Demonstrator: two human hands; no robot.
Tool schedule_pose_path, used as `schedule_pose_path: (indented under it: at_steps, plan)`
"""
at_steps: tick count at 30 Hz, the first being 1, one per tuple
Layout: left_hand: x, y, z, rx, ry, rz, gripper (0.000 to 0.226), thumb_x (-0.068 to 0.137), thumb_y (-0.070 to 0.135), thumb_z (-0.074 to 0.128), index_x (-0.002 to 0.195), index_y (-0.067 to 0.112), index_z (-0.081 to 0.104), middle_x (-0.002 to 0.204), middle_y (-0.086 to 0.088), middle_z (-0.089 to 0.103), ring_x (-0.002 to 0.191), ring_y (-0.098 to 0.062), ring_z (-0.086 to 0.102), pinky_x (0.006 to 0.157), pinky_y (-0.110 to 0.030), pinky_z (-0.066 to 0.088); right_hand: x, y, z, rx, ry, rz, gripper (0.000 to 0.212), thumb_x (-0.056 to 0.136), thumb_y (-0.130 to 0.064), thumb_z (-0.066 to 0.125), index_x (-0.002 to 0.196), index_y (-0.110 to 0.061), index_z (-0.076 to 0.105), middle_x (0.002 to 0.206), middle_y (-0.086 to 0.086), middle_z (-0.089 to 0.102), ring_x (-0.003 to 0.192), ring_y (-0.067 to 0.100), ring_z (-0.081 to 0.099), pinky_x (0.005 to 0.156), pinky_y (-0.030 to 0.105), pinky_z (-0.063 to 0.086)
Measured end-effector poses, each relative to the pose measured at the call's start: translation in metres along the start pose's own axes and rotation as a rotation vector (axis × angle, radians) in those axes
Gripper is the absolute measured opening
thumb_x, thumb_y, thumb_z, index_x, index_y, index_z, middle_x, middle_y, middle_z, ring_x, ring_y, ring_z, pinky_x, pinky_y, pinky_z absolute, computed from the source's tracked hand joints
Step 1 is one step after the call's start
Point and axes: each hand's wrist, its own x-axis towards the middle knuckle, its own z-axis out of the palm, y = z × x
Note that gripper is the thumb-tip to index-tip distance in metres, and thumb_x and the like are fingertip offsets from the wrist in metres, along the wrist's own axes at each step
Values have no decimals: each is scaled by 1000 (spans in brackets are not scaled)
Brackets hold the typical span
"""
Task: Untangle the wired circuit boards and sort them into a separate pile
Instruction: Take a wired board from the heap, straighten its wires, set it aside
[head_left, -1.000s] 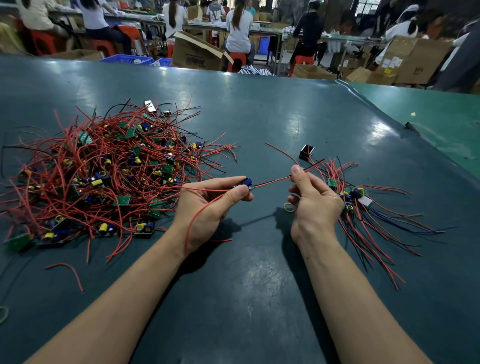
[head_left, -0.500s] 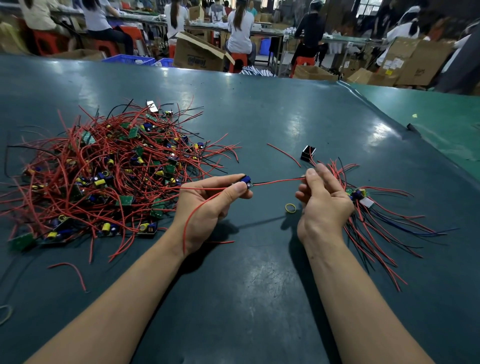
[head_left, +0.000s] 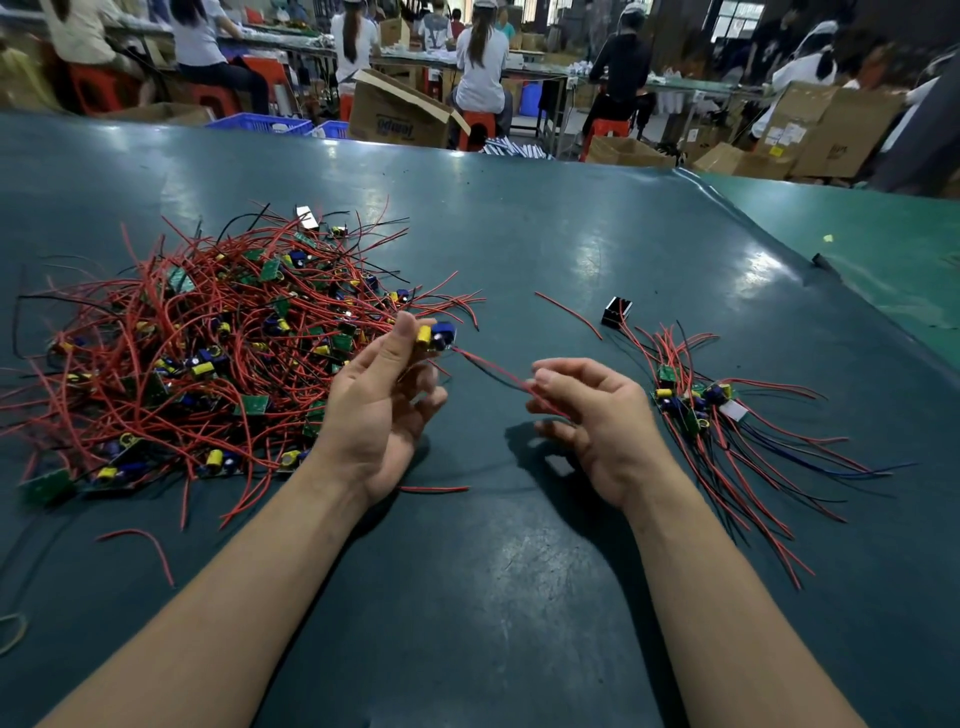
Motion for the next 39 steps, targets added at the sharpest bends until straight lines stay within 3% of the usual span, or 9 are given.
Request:
schedule_pose_path:
  at_steps: [3,9,14,19,23,29,32,36,39]
  plan:
    - [-1,-1,2,-17,-42,-93,25,76,36,64,87,13,65,72,1,71,52,-6,61,55,-20,53,-3,-3,0,6,-112,50,9,83,-19,71,83,-13,77,81,3,73,73,13,67,64,20,56]
    - [-5,-3,2,108,-191,-181,29,85,38,60,75,16,76,57,5,49,44,-7,43,51,-19,43,-9,-7,-6,97,-426,199,47,79,-54,58,98,-16,79,89,-1,72,73,12,67,60,23,53]
    - [-9,-2,1,55,-347,-243,27,86,33,59,69,13,68,53,0,44,46,-13,43,52,-23,42,-6,-7,-9,167,-421,201,44,83,-51,57,101,-18,78,80,-6,67,68,8,62,52,17,45]
    - [-14,-5,4,286,-511,-334,32,87,26,57,61,10,65,47,-1,48,39,-11,42,49,-22,34,-10,-1,-5,38,-564,176,28,89,-34,58,100,-18,78,67,-6,56,50,3,43,40,12,30]
    - [-17,-8,6,436,-584,-383,37,90,25,56,60,4,64,46,-3,50,35,-10,43,38,-16,35,-9,1,-5,-48,-526,172,31,81,-35,65,103,-17,78,61,-1,50,52,6,34,46,14,22]
    - [-13,-10,6,426,-560,-393,37,86,30,56,59,7,66,47,-6,45,37,-13,42,40,-18,35,-9,1,4,2,-384,58,20,68,-32,73,78,-16,80,51,-7,45,43,4,34,43,14,25]
    - [-10,-13,6,423,-529,-381,34,85,29,57,60,7,63,49,-7,45,39,-14,42,43,-20,35,-7,4,8,8,-252,-6,21,65,-29,74,78,-13,79,50,-8,48,43,5,35,42,15,27]
    - [-9,-14,5,424,-532,-378,33,85,28,59,60,7,64,49,-7,45,40,-15,42,45,-21,34,-2,7,9,36,-63,-110,8,78,-13,74,85,-11,77,53,-3,51,42,8,37,40,17,28]
    - [-9,-15,5,439,-528,-366,33,85,28,59,60,7,64,50,-9,43,41,-17,41,46,-24,32,-2,8,10,-22,19,-215,12,85,-6,71,89,-16,77,54,-3,54,44,9,41,40,18,31]
